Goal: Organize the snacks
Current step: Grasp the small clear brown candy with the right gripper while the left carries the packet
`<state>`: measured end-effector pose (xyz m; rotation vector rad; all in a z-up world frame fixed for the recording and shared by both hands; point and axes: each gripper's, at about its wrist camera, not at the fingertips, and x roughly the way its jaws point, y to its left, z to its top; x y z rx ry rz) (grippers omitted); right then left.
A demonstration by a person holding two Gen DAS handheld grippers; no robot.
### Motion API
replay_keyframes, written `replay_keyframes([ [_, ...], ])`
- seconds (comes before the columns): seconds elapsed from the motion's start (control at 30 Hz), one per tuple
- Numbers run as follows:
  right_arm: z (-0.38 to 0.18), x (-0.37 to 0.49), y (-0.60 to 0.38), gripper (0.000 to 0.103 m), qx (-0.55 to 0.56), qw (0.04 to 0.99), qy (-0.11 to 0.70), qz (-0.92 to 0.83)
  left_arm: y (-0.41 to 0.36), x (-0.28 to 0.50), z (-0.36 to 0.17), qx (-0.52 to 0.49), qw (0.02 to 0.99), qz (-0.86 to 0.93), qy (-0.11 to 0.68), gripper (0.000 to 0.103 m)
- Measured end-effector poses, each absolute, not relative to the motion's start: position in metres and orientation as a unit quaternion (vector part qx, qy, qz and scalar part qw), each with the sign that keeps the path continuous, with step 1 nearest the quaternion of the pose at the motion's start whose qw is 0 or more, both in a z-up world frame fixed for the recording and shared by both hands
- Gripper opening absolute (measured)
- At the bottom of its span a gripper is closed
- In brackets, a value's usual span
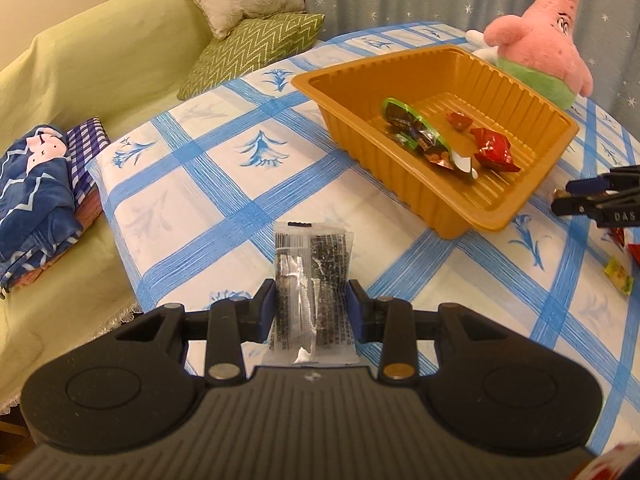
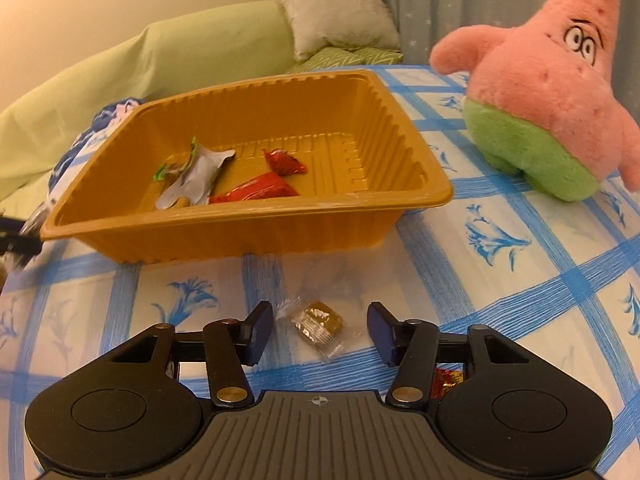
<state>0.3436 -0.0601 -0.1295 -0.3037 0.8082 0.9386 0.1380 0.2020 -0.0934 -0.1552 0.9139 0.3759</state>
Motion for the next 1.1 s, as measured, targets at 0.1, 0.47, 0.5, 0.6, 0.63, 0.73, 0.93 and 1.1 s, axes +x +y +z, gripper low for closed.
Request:
replay_keyframes([
  [0.1, -0.129, 0.337, -0.056, 0.052, -0.162, 0.796, 0.376, 0.446, 0.204, 0.140, -0.094, -0.075, 0.877, 0.181, 0.439, 0.034],
  [0.47, -0.121, 0.333, -0.035, 0.031, -0.168, 0.790, 0.397, 0.436, 0.207, 0.142, -0.095, -0.076, 0.877, 0.183, 0.437, 0.034],
  [0.5, -0.121, 0.335, -0.034, 0.032, -0.157, 0.789, 0.404, 0.434, 0.207, 0.142, -0.095, -0.076, 0.878, 0.184, 0.437, 0.034],
  [0.6, -0.122, 0.336, -0.031, 0.032, -0.150, 0.796, 0.402, 0.426, 0.208, 0.143, -0.095, -0.075, 0.877, 0.185, 0.436, 0.034],
  [0.63, -0.122, 0.335, -0.030, 0.032, -0.153, 0.800, 0.395, 0.424, 0.209, 0.143, -0.095, -0.075, 0.877, 0.186, 0.436, 0.034],
  [0.73, -0.124, 0.334, -0.027, 0.031, -0.157, 0.803, 0.393, 0.420, 0.210, 0.143, -0.095, -0.074, 0.877, 0.188, 0.435, 0.034],
  [0.93, -0.126, 0.330, -0.026, 0.022, -0.166, 0.805, 0.389, 0.417, 0.212, 0.142, -0.092, -0.073, 0.878, 0.192, 0.433, 0.034],
  [1.1, -0.124, 0.327, -0.029, 0.021, -0.172, 0.802, 0.394, 0.414, 0.212, 0.140, -0.086, -0.073, 0.880, 0.193, 0.427, 0.034],
])
